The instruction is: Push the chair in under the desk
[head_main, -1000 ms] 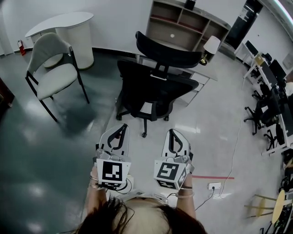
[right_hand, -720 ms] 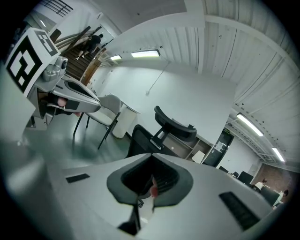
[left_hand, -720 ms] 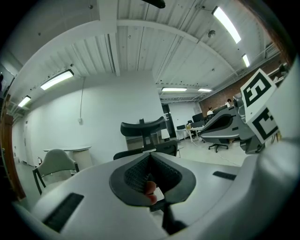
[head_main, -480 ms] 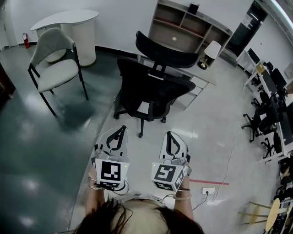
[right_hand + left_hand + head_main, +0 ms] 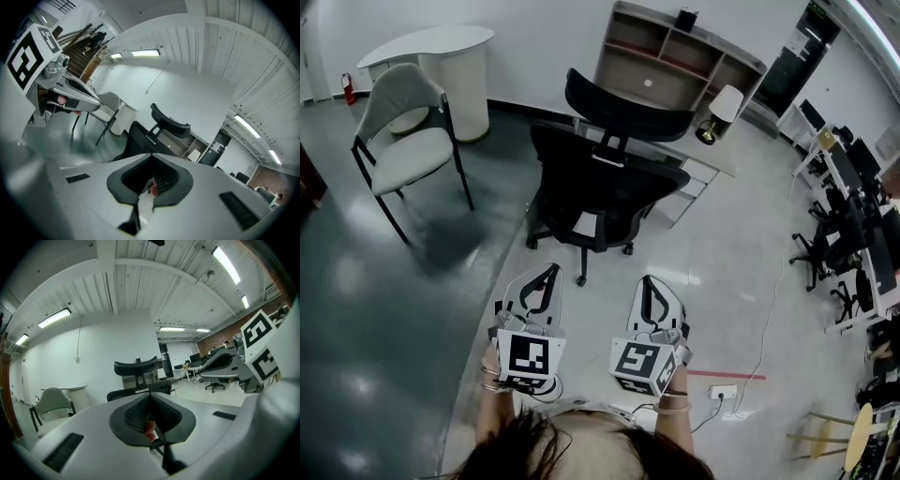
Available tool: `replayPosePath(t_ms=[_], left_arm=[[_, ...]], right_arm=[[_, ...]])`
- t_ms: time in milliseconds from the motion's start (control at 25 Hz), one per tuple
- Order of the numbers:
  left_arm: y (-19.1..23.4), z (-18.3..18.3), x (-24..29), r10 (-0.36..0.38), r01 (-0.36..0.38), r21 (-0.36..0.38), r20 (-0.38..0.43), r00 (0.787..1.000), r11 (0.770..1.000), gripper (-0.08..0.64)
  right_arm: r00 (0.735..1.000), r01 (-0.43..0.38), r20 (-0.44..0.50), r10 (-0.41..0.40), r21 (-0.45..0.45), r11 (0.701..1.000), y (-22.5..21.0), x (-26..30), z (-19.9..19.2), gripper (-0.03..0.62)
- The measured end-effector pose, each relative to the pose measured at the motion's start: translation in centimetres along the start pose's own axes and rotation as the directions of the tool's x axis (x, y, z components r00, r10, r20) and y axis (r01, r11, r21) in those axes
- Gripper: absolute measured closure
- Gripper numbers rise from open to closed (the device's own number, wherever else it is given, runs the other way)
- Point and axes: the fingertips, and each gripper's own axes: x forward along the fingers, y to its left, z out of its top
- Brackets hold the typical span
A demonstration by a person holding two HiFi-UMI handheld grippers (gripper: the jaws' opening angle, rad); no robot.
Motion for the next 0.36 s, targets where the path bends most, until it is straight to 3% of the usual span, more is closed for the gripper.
replayPosePath(t_ms=[360], left_arm=[[0.3,0.0,2.1,-0.035,0.036,-0.020,0.022,0.999,0.999,0.548]], right_arm=[[0.999,0.046,-0.018,-0.047,-0.020,0.999,-0.7,1.0,-0.3,0.569]])
